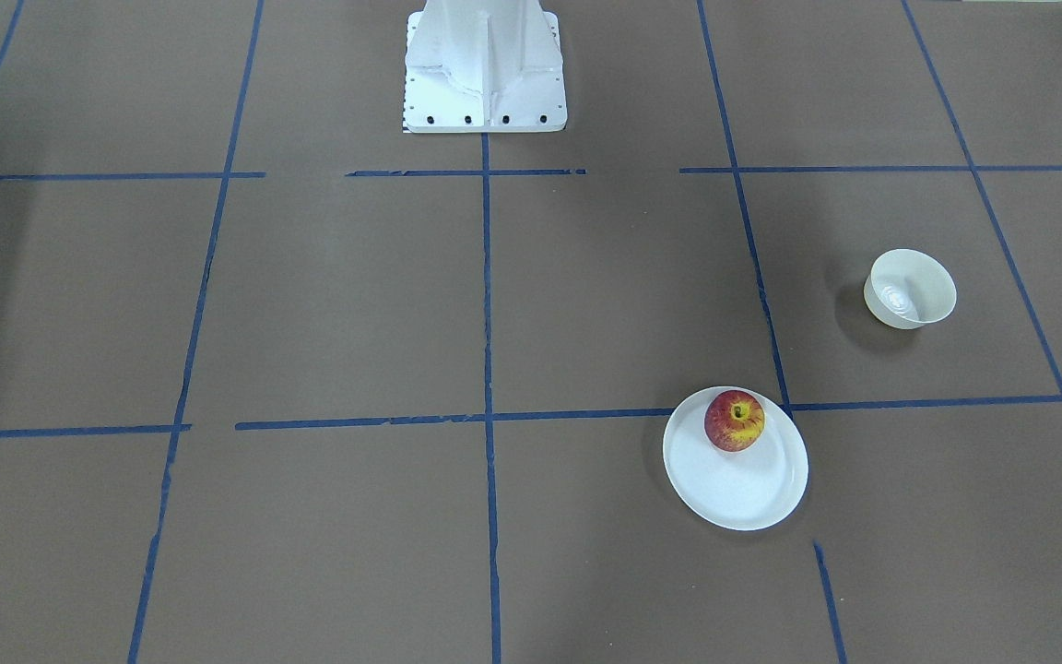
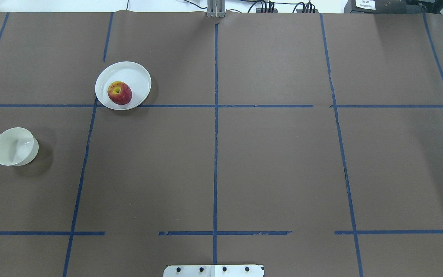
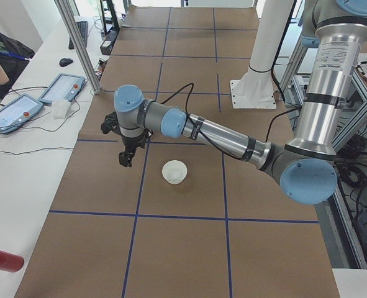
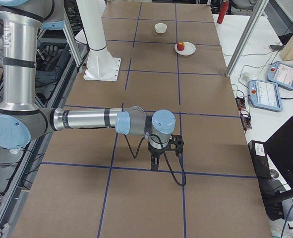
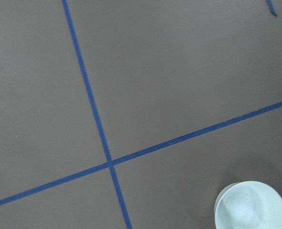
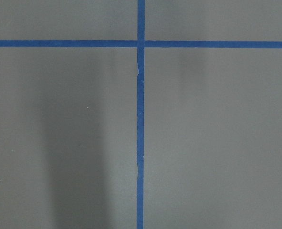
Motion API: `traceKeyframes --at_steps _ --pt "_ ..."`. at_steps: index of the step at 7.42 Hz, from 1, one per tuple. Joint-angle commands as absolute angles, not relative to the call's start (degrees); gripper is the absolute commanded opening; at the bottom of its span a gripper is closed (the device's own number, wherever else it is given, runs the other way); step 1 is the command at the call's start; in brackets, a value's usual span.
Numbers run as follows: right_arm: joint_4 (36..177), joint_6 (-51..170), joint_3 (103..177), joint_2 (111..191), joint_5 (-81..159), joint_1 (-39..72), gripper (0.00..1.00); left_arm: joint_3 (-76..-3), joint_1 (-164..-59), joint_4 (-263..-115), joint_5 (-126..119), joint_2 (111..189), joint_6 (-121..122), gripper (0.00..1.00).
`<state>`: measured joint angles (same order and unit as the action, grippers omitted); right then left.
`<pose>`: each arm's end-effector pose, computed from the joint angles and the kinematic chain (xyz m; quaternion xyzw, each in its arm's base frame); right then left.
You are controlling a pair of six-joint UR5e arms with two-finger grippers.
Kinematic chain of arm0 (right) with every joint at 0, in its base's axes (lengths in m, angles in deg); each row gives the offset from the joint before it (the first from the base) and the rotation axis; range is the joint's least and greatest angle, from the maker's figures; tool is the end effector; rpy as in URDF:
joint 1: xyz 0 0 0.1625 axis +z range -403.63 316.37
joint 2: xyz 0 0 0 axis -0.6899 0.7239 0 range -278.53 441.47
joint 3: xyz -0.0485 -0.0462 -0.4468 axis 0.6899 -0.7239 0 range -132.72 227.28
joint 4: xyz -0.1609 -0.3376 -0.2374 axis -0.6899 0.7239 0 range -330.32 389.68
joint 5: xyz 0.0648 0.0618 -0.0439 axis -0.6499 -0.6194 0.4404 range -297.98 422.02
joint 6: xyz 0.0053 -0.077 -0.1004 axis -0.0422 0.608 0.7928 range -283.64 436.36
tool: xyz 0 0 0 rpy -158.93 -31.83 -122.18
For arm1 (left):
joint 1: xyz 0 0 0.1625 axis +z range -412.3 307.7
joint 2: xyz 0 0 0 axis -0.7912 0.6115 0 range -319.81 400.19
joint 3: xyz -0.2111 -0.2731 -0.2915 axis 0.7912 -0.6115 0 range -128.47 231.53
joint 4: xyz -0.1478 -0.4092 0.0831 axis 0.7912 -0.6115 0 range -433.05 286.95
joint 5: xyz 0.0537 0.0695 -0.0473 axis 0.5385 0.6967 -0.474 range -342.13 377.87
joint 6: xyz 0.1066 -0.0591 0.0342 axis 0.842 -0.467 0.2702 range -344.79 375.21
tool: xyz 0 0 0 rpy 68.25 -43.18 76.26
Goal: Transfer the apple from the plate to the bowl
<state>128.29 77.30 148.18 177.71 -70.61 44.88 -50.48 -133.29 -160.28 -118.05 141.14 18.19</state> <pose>0.0354 -0.4661 0.6770 -0.0339 -0.3631 -0.0074 0.9311 0.0520 -0.5981 0.4894 0.1410 0.3920 0.1627 0.8944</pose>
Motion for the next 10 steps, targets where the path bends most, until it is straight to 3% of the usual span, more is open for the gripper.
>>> traceKeyframes --at_steps 1,6,10 --pt "128.3 77.3 148.2 177.7 -70.6 45.0 1.0 -53.5 -122.7 -160.5 -117.7 144.8 0.2 1.0" --pt "128.3 77.3 148.2 177.7 -70.6 44.9 1.0 -52.2 -104.4 -160.8 -110.8 155.2 -35.0 1.0" --pt "128.3 77.3 148.2 177.7 -70.6 44.9 1.0 -38.2 -103.7 -167.2 -108.0 161.0 -36.0 1.0"
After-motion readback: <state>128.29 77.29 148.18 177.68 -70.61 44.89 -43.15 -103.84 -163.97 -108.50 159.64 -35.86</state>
